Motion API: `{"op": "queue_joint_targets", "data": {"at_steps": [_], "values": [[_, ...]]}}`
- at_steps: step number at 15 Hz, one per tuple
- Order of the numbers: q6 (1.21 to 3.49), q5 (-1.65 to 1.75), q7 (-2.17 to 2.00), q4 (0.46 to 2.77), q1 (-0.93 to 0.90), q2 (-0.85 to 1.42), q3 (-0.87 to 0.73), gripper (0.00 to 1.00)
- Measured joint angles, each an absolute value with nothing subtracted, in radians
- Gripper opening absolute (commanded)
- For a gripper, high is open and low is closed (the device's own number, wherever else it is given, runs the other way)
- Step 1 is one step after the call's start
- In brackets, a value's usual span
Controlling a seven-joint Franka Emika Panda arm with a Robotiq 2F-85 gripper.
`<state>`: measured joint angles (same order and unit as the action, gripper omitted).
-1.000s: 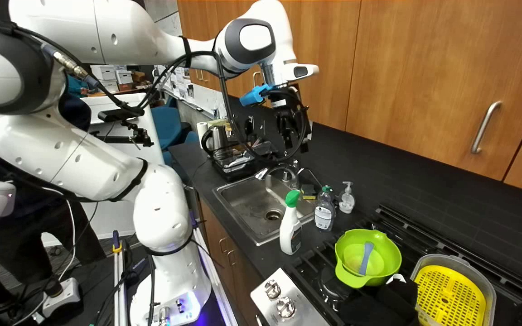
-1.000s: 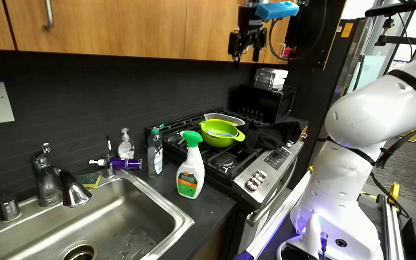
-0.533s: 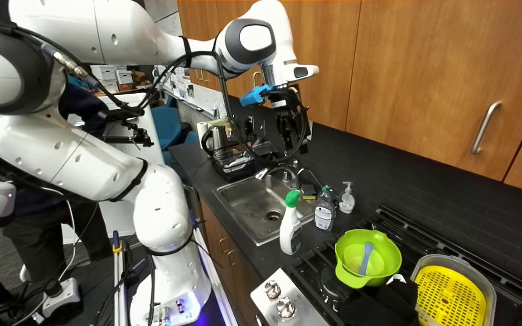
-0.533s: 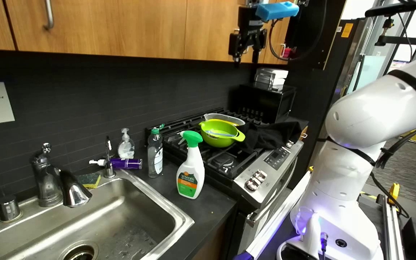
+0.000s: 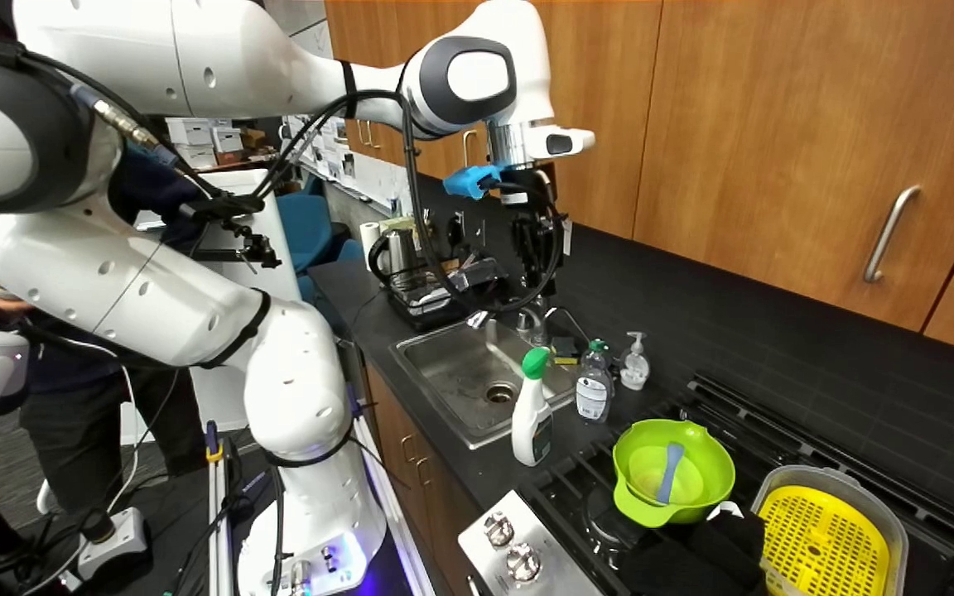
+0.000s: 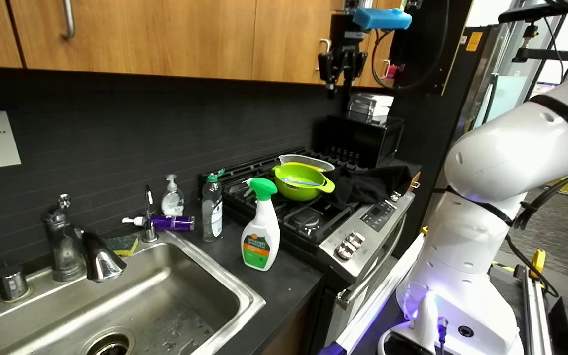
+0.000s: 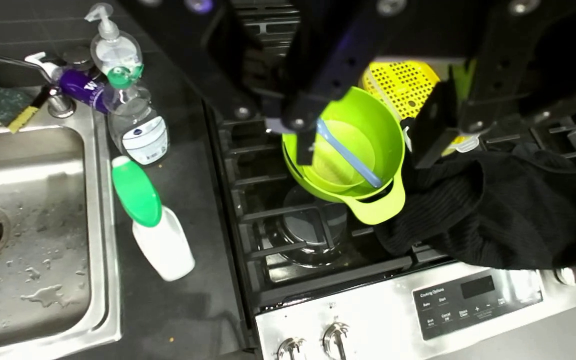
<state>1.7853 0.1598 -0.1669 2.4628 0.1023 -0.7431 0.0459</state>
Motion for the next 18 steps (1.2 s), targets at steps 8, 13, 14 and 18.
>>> {"op": "queue_joint_targets", "data": {"at_steps": [8,13,14,18], "values": [[1.785,0.160,-0.167,2.463,0.102,-0.741,0.044,0.54],[1.785,0.160,-0.167,2.463,0.102,-0.741,0.044,0.79],[1.785,0.160,-0.167,2.463,0.102,-0.741,0.044,0.84],[1.786,0.160,-0.168,2.463,0.100,-0.741,0.047,1.00]]}}
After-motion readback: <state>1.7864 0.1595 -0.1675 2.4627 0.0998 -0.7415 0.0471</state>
